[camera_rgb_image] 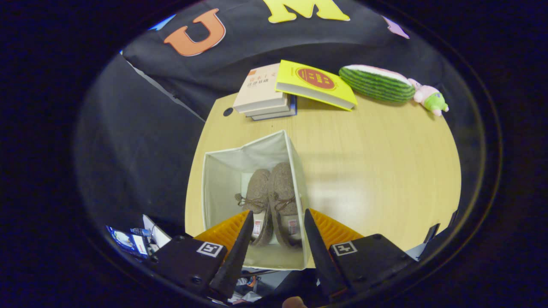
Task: Open the storage box then place both shoes into the box .Put the left shoe in first, then the right shoe, with the right side of both shoes facing outward in a uniform manner.
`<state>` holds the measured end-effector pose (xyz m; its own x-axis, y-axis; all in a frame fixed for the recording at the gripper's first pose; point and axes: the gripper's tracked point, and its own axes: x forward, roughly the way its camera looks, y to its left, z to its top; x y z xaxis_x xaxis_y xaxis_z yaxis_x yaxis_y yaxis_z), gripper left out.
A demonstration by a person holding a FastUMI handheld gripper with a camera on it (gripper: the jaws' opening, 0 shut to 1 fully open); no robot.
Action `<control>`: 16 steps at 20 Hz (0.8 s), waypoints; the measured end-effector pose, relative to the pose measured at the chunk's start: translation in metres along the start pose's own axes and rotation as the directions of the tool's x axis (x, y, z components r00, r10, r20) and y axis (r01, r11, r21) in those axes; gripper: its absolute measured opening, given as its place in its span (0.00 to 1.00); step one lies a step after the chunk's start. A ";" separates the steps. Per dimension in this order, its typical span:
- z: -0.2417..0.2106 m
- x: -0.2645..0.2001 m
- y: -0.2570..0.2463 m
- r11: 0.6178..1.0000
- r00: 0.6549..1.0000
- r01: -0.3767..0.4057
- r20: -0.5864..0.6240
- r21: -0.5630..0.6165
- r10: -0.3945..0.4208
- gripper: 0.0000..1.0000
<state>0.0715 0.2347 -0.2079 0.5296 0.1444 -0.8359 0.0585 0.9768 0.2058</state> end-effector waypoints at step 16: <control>0.071 -0.166 -0.064 0.987 0.731 0.158 0.668 0.039 -0.144 0.97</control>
<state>0.0396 0.1367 -0.0462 0.9434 -0.1402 -0.3005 0.1747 0.9804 0.0910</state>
